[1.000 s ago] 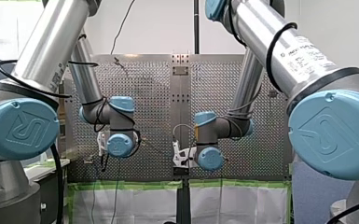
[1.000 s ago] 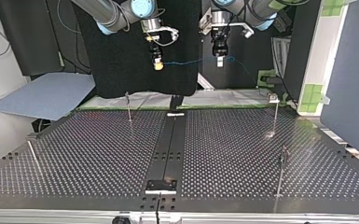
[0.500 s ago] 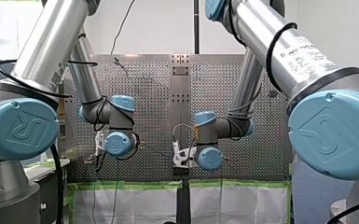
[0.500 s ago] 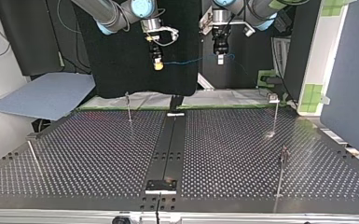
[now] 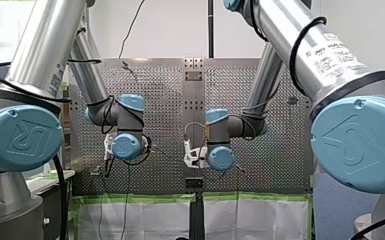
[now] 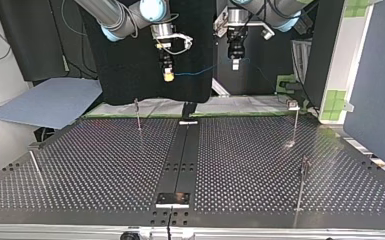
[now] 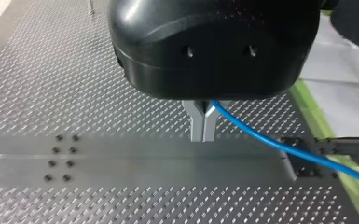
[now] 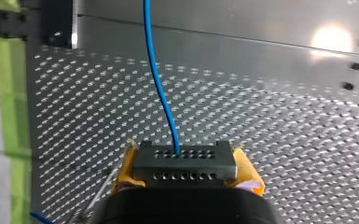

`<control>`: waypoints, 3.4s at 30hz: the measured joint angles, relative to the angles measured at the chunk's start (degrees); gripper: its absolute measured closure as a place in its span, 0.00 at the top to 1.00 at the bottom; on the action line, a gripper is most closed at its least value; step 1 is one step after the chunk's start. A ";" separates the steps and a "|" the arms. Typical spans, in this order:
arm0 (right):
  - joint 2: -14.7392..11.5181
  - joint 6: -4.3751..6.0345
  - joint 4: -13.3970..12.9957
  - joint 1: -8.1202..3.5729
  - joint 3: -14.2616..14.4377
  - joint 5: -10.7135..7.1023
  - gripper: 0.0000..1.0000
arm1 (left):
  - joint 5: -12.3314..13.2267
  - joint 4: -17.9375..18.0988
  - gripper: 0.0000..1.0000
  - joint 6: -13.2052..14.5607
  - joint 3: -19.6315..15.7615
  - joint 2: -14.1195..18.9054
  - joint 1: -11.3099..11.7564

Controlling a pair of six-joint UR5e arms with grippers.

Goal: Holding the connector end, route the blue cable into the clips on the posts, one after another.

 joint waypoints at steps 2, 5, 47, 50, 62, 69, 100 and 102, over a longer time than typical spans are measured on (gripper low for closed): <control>-0.99 0.38 1.00 -0.15 -0.40 -0.71 0.00 | -0.76 -1.07 0.00 -1.31 0.03 1.37 0.30; -2.55 0.82 2.55 -0.27 -1.43 -2.11 0.00 | -1.71 -1.67 0.00 -3.21 0.03 3.30 0.72; -13.50 6.74 26.17 1.24 -23.31 -21.99 0.00 | -3.61 -21.12 0.00 -6.92 13.00 21.10 10.70; -13.49 7.43 27.21 1.25 -24.66 -22.96 0.00 | -2.02 -21.43 0.00 -6.89 13.04 21.24 12.37; -13.42 8.28 29.89 1.35 -28.75 -23.51 0.00 | 1.17 -21.83 0.00 -7.01 14.76 21.78 19.10; -13.34 8.96 30.02 1.34 -29.54 -23.67 0.00 | 1.42 -24.23 0.00 -8.09 17.93 23.42 20.64; -12.25 14.54 32.16 2.12 -40.58 -27.94 0.00 | 6.37 -29.48 0.00 -10.14 27.78 23.28 25.17; -11.78 14.64 32.36 2.22 -41.32 -28.07 0.00 | 6.98 -29.77 0.00 -10.33 28.34 23.08 25.51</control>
